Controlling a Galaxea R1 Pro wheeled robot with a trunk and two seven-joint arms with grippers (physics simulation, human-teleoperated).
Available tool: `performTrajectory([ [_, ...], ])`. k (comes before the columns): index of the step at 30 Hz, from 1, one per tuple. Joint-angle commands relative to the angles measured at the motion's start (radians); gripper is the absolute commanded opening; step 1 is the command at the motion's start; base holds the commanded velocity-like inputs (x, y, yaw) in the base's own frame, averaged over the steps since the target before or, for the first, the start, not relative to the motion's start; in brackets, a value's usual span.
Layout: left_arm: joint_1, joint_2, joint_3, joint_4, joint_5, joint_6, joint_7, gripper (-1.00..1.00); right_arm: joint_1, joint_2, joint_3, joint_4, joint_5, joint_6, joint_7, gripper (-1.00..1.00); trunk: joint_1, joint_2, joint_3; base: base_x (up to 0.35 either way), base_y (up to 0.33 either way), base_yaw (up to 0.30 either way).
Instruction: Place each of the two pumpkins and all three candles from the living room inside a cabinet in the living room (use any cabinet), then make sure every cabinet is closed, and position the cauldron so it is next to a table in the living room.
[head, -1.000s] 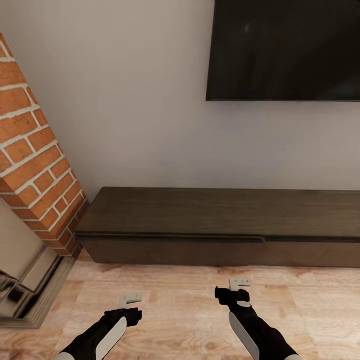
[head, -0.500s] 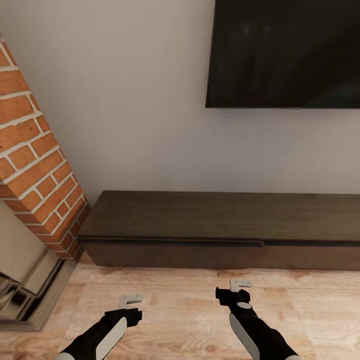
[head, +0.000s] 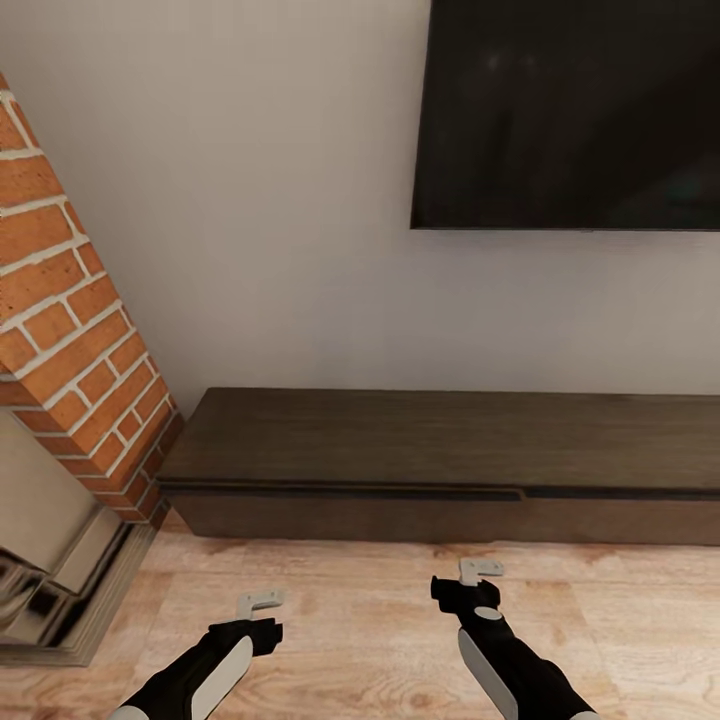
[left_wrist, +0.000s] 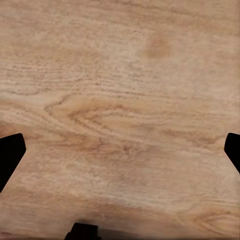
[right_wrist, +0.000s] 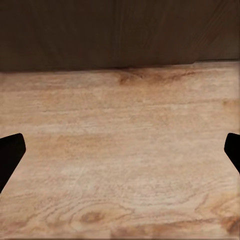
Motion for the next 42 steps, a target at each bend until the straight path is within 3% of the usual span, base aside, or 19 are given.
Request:
performTrajectory([
  [1, -0.001, 0.002, -0.008, -0.001, 0.009, 0.002, 0.009, 1.0, -0.001, -0.001, 0.007, 0.001, -0.006, 0.004, -0.009, 1.0, -0.004, 0.007, 0.002, 0.0, 0.0, 0.0],
  [42, -0.001, 0.0, -0.006, 0.027, 0.008, 0.0, 0.008, 1.0, -0.001, 0.001, 0.008, 0.044, -0.004, -0.049, -0.009, 1.0, -0.161, 0.294, 0.131, 0.0, 0.0, 0.0],
])
